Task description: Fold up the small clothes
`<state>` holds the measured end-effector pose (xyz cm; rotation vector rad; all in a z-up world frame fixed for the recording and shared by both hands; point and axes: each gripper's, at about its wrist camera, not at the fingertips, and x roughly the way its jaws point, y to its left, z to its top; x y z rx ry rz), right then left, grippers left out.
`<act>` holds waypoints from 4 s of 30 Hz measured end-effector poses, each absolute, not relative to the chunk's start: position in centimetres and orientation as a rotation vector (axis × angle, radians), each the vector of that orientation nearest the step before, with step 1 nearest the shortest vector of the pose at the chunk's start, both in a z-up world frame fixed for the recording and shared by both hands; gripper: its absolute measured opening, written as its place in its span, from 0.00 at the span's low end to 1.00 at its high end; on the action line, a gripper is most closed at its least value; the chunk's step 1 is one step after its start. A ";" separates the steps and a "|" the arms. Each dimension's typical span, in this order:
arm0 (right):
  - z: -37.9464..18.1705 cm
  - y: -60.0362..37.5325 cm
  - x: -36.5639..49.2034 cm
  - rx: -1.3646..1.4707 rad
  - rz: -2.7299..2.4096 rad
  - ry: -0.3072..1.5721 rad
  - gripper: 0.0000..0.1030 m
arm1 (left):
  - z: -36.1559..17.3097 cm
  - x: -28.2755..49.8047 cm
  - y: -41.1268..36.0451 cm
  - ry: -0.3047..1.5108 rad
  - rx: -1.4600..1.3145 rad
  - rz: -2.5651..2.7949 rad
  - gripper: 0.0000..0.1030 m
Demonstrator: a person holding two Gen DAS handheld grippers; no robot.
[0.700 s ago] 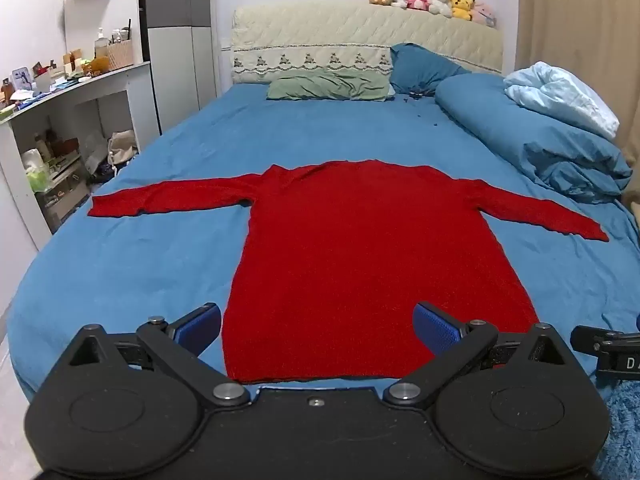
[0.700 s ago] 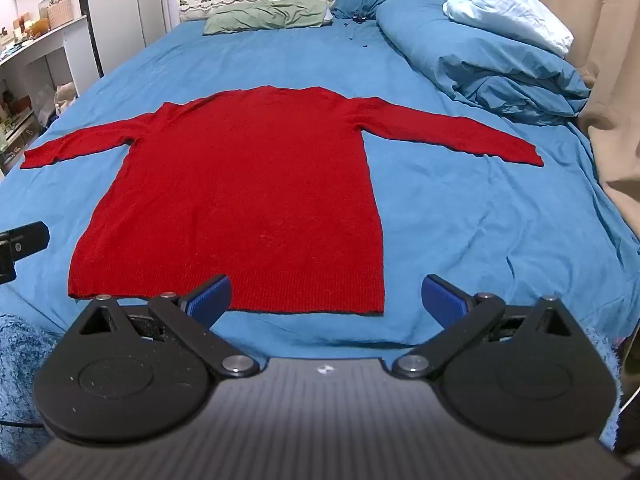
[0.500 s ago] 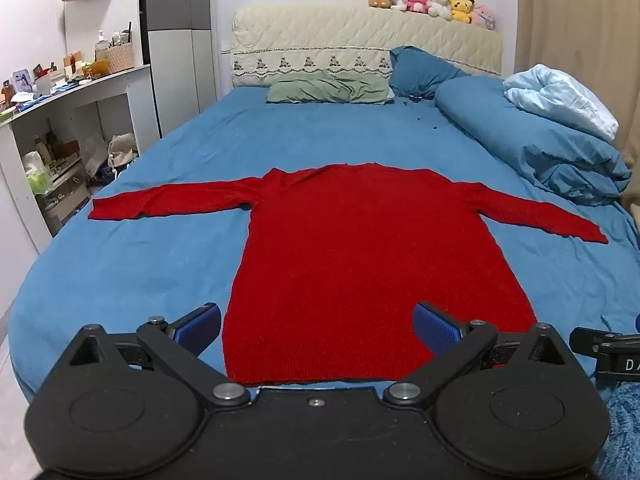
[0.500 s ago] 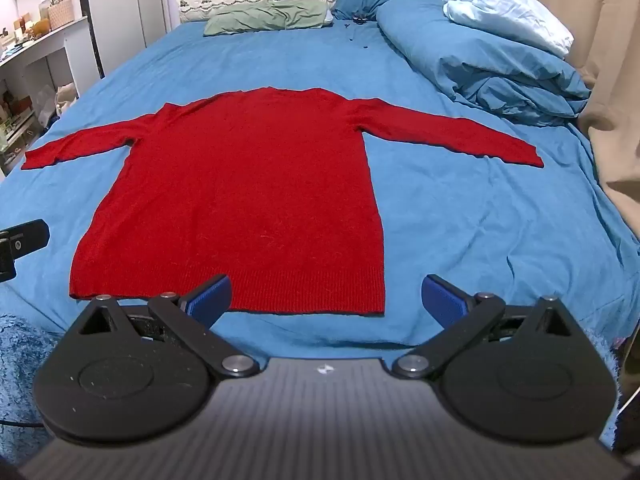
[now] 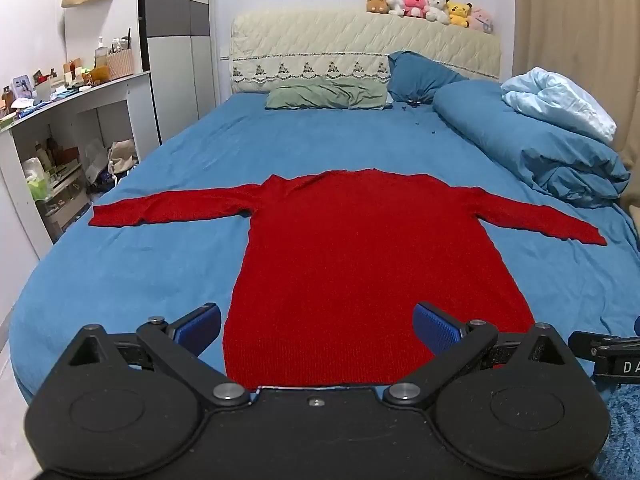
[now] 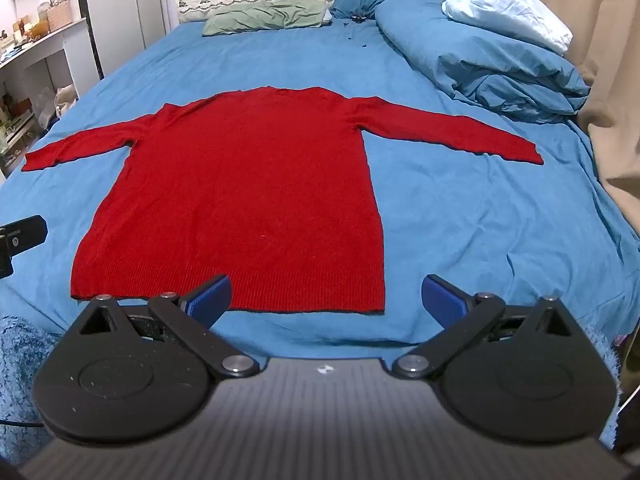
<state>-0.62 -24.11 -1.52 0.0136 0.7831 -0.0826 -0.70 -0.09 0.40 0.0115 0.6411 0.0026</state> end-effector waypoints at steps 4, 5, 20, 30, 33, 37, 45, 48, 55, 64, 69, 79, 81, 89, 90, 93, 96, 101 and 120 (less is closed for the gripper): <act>-1.7 -24.0 -0.4 0.010 -0.086 0.782 1.00 | 0.2 -0.7 -0.2 0.640 0.019 0.002 1.00; -1.6 -24.1 -0.4 0.012 -0.085 0.783 1.00 | 0.2 -0.7 -0.2 0.641 0.021 0.001 1.00; -1.6 -24.5 -0.6 0.024 -0.083 0.785 1.00 | 0.2 -0.5 -0.2 0.645 0.025 -0.002 1.00; -1.7 -24.4 -0.6 0.025 -0.083 0.786 1.00 | 0.1 -0.5 -0.1 0.644 0.026 -0.003 1.00; -1.7 -24.3 -0.6 0.023 -0.083 0.786 1.00 | 0.1 -0.5 -0.1 0.644 0.026 -0.002 1.00; -1.7 -24.3 -0.6 0.025 -0.084 0.787 1.00 | 0.2 -0.6 -0.2 0.645 0.029 -0.002 1.00; -1.9 -24.1 -0.7 0.019 -0.079 0.784 1.00 | 0.1 -0.6 -0.1 0.643 0.024 0.000 1.00; -1.9 -24.1 -0.8 0.020 -0.080 0.785 1.00 | 0.1 -0.6 -0.2 0.644 0.025 0.002 1.00; -2.2 -23.5 -0.7 0.009 -0.071 0.784 1.00 | 0.2 -0.7 -0.3 0.643 0.025 0.000 1.00; -1.8 -23.1 -0.7 0.008 -0.061 0.787 1.00 | 0.1 -0.7 -0.3 0.650 0.014 0.004 1.00; -1.6 -23.3 -0.8 0.008 -0.055 0.787 1.00 | 0.2 -0.6 -0.2 0.652 0.008 0.007 1.00; -0.6 -24.7 0.1 0.034 -0.011 0.761 1.00 | 0.8 0.3 -0.7 0.667 -0.011 0.027 1.00; 0.0 -26.0 1.0 0.059 -0.021 0.742 1.00 | 1.4 1.0 -1.5 0.651 0.019 0.021 1.00; 1.7 -35.7 7.8 0.255 -0.121 0.649 1.00 | 5.4 9.2 -6.3 0.531 0.078 -0.056 1.00; 1.5 -37.3 9.0 0.281 -0.142 0.636 1.00 | 5.7 10.7 -7.1 0.524 0.080 -0.071 1.00; 0.2 -41.9 12.7 0.362 -0.188 0.602 1.00 | 5.9 16.0 -9.7 0.520 0.089 -0.114 1.00; -1.9 -46.0 16.5 0.431 -0.240 0.584 1.00 | 4.9 21.6 -12.3 0.546 0.088 -0.160 1.00; -7.1 -51.5 22.5 0.538 -0.322 0.578 1.00 | 0.6 31.3 -16.2 0.638 0.065 -0.241 1.00; -18.8 -60.8 37.2 0.612 -0.580 0.588 0.23 | -15.5 49.7 -21.0 0.923 0.039 -0.207 1.00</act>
